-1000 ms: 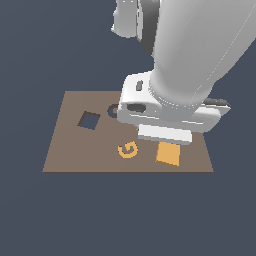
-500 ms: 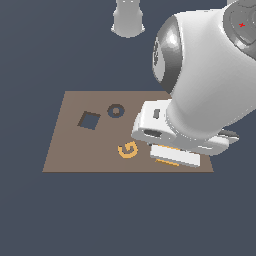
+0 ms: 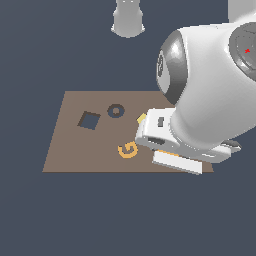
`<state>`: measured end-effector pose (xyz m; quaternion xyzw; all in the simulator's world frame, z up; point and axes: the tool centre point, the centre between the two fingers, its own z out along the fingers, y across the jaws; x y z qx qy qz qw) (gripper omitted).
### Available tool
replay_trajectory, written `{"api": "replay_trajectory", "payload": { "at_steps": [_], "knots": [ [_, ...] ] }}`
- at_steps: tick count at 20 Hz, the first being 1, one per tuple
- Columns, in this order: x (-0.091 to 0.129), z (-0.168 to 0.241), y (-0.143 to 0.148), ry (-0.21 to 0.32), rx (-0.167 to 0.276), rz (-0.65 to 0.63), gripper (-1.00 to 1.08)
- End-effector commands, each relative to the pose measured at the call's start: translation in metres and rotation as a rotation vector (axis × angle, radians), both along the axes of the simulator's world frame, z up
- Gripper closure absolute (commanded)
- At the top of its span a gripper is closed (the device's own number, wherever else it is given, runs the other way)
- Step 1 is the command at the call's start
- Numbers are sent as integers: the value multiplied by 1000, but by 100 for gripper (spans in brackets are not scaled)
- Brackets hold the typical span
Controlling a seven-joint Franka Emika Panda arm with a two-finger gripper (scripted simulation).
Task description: Insert a designated object into the corresponding slot on a board.
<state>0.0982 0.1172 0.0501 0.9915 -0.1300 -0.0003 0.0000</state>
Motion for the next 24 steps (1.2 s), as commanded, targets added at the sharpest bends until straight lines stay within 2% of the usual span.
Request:
{"api": "replay_trajectory", "payload": {
  "at_steps": [1, 11, 12, 24],
  "knots": [
    [0, 0, 0, 0, 0, 0, -92],
    [1, -20, 0, -1, 0, -1, -92],
    [1, -20, 0, -1, 0, -1, 108],
    [1, -17, 0, -1, 0, -2, 108]
  ]
}}
